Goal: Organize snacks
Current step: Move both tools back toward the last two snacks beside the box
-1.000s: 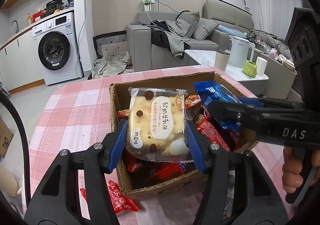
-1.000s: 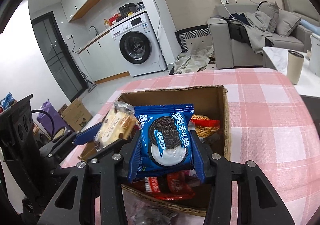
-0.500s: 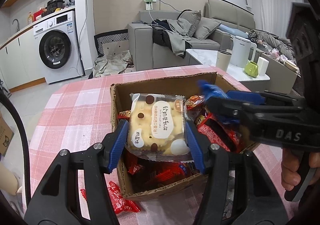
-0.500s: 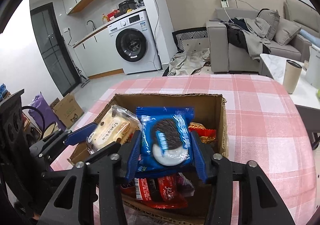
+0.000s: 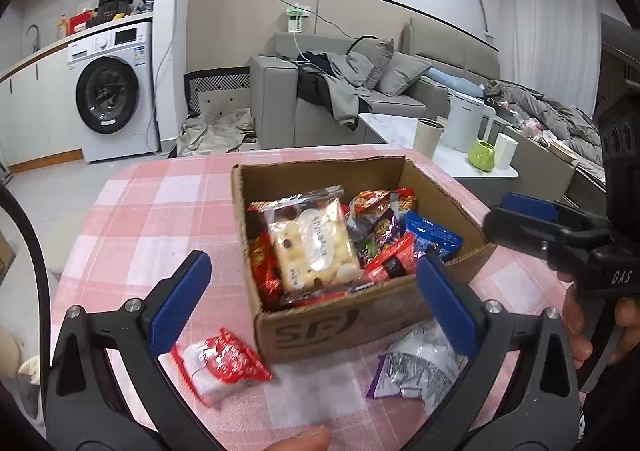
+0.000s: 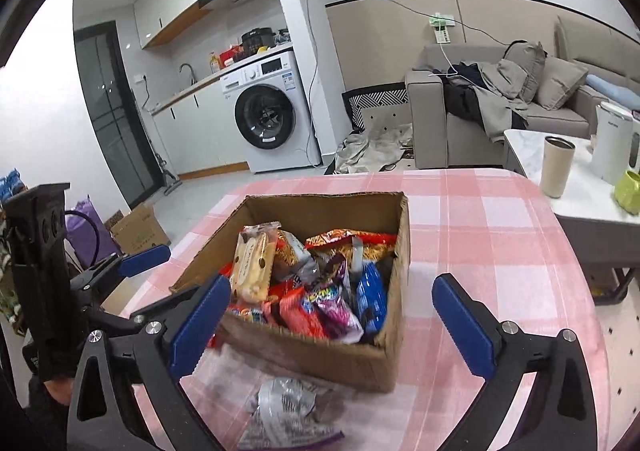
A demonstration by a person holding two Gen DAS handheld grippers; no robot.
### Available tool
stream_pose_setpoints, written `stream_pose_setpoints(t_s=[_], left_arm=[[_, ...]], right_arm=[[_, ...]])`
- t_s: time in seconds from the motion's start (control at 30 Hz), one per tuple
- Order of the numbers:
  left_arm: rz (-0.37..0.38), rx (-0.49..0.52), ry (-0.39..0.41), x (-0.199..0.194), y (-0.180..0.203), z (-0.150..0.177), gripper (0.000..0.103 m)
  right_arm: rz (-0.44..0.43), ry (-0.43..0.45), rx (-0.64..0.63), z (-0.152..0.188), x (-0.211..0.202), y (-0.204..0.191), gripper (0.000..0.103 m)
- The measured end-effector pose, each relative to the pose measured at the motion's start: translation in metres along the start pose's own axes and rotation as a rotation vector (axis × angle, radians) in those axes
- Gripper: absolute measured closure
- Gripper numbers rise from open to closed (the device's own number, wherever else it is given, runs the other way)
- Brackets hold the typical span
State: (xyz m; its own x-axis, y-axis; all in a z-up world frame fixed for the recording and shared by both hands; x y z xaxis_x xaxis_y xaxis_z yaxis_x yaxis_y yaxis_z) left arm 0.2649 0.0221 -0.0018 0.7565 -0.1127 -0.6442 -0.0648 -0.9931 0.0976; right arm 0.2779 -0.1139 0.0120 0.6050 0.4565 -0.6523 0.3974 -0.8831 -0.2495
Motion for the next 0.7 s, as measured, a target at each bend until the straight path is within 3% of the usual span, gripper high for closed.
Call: stream_pose_setpoints(t_s=[0.47, 0.7], left_arm=[[-0.043, -0.039, 0.002, -0.046, -0.020, 0.034, 0.001], [-0.069, -0.033, -0.007, -0.049, -0.023, 0.044, 0.001]], right_arm=[[0.022, -0.039, -0.040, 0.044, -0.012, -0.012, 0.000], [0.026, -0.076, -0.061, 0.063, -0.003, -0.015, 0.000]])
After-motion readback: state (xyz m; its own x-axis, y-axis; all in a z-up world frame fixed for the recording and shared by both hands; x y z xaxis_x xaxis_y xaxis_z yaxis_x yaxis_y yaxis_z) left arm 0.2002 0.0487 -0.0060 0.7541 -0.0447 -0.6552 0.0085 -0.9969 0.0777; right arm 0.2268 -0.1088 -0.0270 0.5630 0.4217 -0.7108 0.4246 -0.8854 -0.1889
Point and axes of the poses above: each gripper's, at about its wrist camera, not at the fingertips, and x roughly the way its jaws point, y to its right, z to its underside, the point moved 10 cm from there along x, roughly the way its jaws point, and after that the axes turned 8 degrees about -y, right-handed, at the moved point
